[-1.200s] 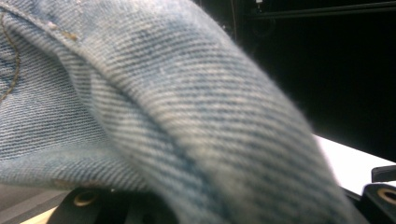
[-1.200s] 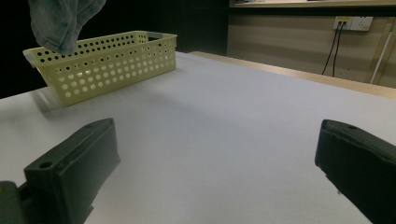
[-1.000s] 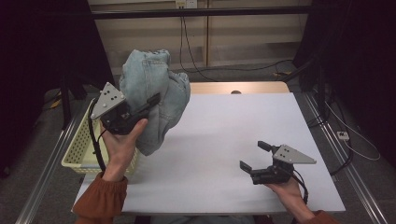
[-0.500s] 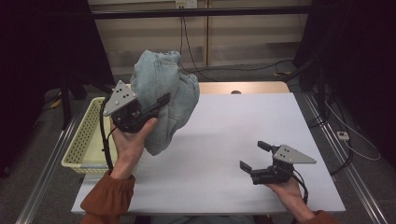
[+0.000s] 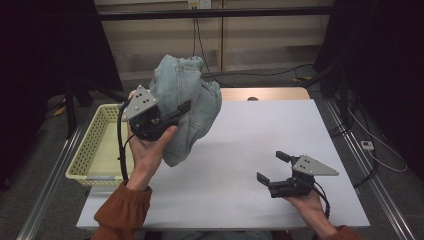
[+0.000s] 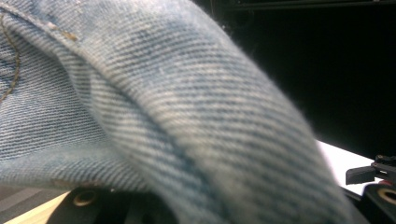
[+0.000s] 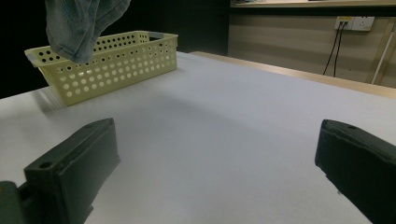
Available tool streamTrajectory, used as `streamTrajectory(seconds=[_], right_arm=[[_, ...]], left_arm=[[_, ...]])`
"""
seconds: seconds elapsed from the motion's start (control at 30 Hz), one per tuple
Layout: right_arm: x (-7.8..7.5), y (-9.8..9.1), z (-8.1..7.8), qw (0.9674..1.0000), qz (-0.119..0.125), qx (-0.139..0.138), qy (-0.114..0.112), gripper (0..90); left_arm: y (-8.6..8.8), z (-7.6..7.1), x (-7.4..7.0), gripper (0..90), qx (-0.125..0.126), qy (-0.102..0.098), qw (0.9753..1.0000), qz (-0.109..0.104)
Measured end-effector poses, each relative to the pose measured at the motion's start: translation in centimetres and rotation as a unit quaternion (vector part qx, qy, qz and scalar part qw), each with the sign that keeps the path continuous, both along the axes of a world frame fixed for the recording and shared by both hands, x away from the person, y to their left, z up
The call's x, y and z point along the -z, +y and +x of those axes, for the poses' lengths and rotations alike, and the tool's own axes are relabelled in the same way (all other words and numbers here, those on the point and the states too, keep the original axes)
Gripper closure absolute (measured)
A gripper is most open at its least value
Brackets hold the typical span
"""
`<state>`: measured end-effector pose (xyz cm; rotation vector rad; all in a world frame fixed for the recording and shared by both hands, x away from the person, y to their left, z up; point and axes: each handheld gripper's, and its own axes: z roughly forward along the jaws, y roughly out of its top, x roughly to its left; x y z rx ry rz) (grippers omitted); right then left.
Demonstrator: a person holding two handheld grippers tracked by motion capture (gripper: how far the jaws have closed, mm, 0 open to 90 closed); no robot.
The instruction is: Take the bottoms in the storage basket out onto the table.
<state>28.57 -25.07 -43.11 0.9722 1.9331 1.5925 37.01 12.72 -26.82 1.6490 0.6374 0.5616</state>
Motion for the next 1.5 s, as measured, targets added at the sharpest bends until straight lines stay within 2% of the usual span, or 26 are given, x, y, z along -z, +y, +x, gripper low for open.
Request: streamTrajectory(seconds=[0.43, 0.73, 0.97, 1.5], right_arm=[[0.0, 0.0, 0.0, 1.0000, 0.000, 0.000, 0.000, 0.0], [0.0, -0.1, -0.1, 1.0000, 0.000, -0.001, 0.000, 0.0], [0.0, -0.1, -0.1, 1.0000, 0.000, 0.000, 0.001, 0.0], [0.0, -0.1, -0.1, 1.0000, -0.001, 0.001, 0.000, 0.0]], left_arm=[[-1.3, 0.5, 0.5, 70.7, 0.009, 0.010, 0.9999, 0.002], [-2.5, 0.8, 1.0, 70.7, 0.021, 0.015, 0.9996, 0.013], [-2.9, 1.0, 2.2, 70.7, 0.029, 0.026, 0.9987, 0.033], [-3.8, 2.4, 4.5, 70.6, 0.029, 0.062, 0.9963, 0.053]])
